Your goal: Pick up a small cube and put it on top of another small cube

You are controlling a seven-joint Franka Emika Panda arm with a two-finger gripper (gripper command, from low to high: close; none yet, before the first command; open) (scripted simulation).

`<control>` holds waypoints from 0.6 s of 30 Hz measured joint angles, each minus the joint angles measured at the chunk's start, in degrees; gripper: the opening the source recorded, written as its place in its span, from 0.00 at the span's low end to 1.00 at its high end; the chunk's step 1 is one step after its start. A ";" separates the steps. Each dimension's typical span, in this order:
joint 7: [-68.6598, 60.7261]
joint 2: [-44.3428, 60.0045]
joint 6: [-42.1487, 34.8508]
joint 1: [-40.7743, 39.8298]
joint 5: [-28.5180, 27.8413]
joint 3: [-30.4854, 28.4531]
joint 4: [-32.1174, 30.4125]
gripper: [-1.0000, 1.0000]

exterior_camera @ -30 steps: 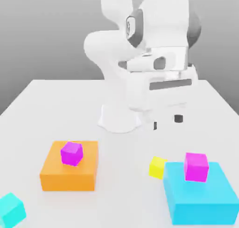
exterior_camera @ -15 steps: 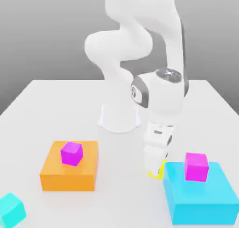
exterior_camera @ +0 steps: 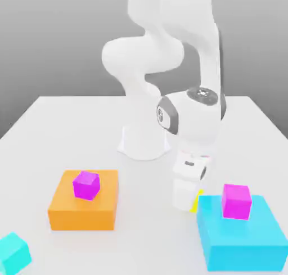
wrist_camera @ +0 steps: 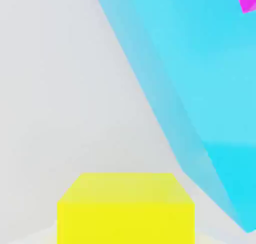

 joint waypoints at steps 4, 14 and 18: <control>-1.49 -5.28 -4.30 -0.45 1.87 0.91 -1.07 0.00; -5.03 -9.73 -20.11 2.73 8.98 1.89 0.70 0.00; 1.23 -11.83 -30.04 3.39 8.26 2.34 7.72 0.00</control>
